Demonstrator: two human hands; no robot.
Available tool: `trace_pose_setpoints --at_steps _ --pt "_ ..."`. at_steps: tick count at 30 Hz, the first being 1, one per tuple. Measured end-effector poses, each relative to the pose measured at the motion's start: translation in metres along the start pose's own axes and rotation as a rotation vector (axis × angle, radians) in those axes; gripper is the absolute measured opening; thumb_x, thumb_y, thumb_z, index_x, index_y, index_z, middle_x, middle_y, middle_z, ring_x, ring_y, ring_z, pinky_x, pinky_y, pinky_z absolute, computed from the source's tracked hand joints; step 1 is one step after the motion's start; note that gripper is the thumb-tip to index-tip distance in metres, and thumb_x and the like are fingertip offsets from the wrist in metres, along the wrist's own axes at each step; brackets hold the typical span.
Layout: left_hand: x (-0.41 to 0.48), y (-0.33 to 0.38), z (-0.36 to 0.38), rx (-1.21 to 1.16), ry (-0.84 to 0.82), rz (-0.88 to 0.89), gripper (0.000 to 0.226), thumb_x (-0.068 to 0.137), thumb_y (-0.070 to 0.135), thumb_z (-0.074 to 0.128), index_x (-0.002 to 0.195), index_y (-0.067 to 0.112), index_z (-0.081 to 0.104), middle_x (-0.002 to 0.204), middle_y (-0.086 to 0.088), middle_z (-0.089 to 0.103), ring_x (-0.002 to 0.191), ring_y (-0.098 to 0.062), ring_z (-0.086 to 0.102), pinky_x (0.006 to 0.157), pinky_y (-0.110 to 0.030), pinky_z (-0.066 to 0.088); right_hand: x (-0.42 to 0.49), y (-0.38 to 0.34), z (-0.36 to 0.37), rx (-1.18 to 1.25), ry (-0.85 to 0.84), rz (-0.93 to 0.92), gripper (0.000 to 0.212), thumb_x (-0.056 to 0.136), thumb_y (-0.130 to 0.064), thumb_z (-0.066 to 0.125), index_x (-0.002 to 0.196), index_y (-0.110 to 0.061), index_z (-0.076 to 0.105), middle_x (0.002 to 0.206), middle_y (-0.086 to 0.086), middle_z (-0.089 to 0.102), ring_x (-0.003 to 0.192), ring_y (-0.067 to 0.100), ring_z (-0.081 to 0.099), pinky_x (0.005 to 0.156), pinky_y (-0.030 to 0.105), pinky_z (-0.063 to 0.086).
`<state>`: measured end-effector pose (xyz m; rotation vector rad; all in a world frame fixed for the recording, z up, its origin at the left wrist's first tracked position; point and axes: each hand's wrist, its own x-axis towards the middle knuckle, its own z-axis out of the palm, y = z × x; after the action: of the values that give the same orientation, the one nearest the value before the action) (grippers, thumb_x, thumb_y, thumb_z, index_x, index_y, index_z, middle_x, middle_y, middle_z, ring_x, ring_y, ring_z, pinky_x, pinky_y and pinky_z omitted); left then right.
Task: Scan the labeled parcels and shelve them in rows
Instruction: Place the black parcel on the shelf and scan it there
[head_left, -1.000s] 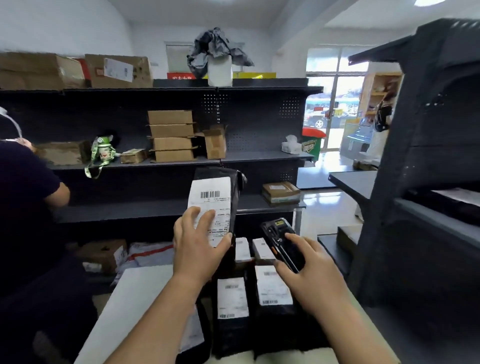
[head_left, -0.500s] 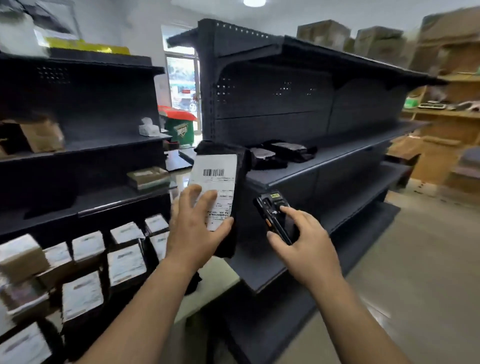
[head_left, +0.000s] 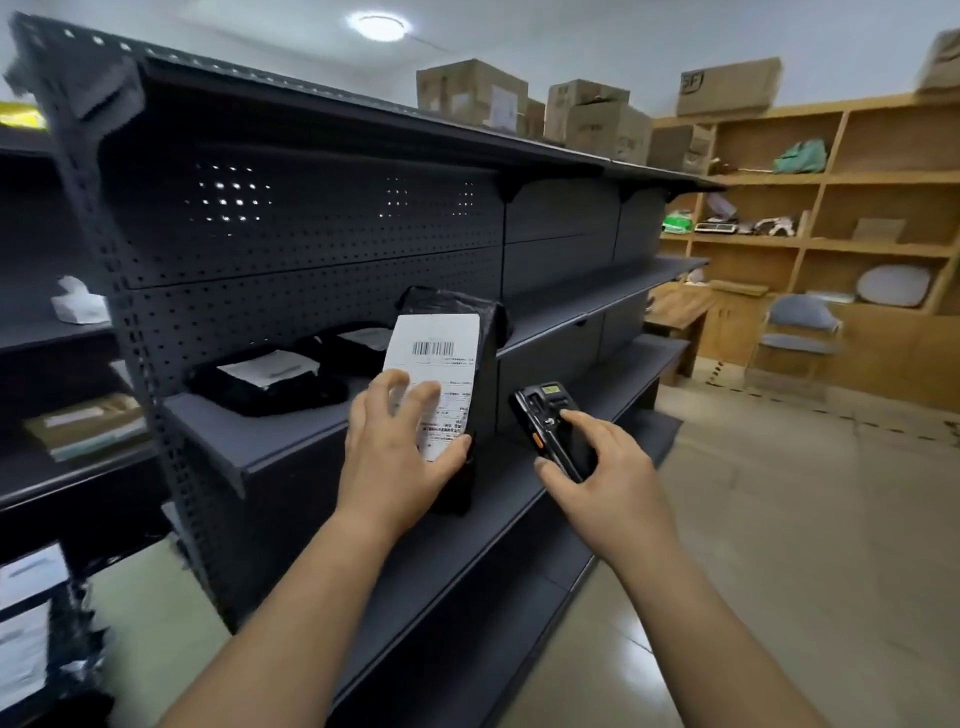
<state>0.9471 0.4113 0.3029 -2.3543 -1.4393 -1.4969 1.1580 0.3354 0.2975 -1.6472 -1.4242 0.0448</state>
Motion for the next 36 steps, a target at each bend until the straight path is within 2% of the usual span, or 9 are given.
trace_pose_setpoints --at_steps 9,12,17,20,27,31,33,36 --pt "0.102 -0.011 0.133 -0.028 -0.037 -0.013 0.056 0.077 0.048 0.074 0.126 0.03 0.054 0.139 0.007 0.033 0.13 -0.019 0.031 0.107 -0.039 0.037 0.135 0.088 0.032 0.038 -0.005 0.021 0.054 0.078 -0.046 0.071 0.13 -0.04 0.056 0.125 -0.02 0.056 0.115 0.005 0.052 0.09 0.027 0.045" --pt "0.145 -0.025 0.171 -0.028 -0.009 -0.058 0.056 0.078 0.048 0.074 0.127 0.03 0.054 0.14 0.007 0.032 0.131 -0.02 0.03 0.108 -0.042 0.037 0.19 0.11 0.05 0.029 -0.022 0.009 0.054 0.077 -0.045 0.071 0.129 -0.04 0.056 0.124 -0.021 0.056 0.115 0.005 0.052 0.088 0.025 0.042" --pt "0.214 -0.034 0.224 -0.003 0.042 -0.134 0.056 0.078 0.051 0.072 0.127 0.032 0.052 0.139 0.009 0.031 0.129 -0.021 0.03 0.105 -0.046 0.039 0.275 0.139 0.069 0.051 -0.025 -0.036 0.054 0.078 -0.044 0.072 0.129 -0.039 0.057 0.125 -0.019 0.056 0.118 0.006 0.052 0.097 0.032 0.045" --pt "0.243 -0.033 0.246 0.03 0.075 -0.209 0.056 0.079 0.053 0.07 0.128 0.033 0.051 0.139 0.009 0.031 0.128 -0.022 0.031 0.105 -0.047 0.04 0.317 0.157 0.08 0.068 -0.054 -0.072 0.055 0.077 -0.044 0.071 0.13 -0.038 0.056 0.125 -0.018 0.057 0.118 0.008 0.052 0.099 0.032 0.045" --pt "0.296 -0.035 0.276 0.214 0.18 -0.417 0.055 0.081 0.054 0.067 0.128 0.034 0.049 0.137 0.008 0.031 0.125 -0.023 0.032 0.101 -0.039 0.039 0.413 0.191 0.115 0.192 -0.185 -0.247 0.054 0.08 -0.044 0.07 0.132 -0.04 0.054 0.122 -0.023 0.054 0.113 0.004 0.052 0.091 0.029 0.046" --pt "0.315 -0.03 0.293 0.357 0.198 -0.596 0.054 0.081 0.056 0.064 0.127 0.033 0.049 0.137 0.004 0.032 0.122 -0.03 0.034 0.102 -0.045 0.04 0.459 0.206 0.131 0.232 -0.311 -0.37 0.054 0.081 -0.045 0.069 0.133 -0.041 0.052 0.114 -0.025 0.048 0.108 0.003 0.049 0.084 0.025 0.041" --pt "0.325 -0.028 0.301 0.44 0.189 -0.666 0.056 0.081 0.057 0.063 0.129 0.033 0.048 0.137 0.001 0.033 0.12 -0.032 0.037 0.099 -0.045 0.041 0.479 0.211 0.139 0.243 -0.352 -0.424 0.054 0.082 -0.046 0.068 0.133 -0.041 0.051 0.116 -0.022 0.051 0.103 0.004 0.049 0.081 0.026 0.041" --pt "0.339 -0.024 0.308 0.526 0.157 -0.775 0.06 0.081 0.056 0.061 0.133 0.031 0.047 0.136 -0.002 0.034 0.119 -0.035 0.038 0.097 -0.047 0.042 0.502 0.217 0.153 0.279 -0.416 -0.483 0.055 0.082 -0.046 0.068 0.134 -0.041 0.052 0.12 -0.018 0.054 0.108 0.008 0.052 0.081 0.026 0.041"
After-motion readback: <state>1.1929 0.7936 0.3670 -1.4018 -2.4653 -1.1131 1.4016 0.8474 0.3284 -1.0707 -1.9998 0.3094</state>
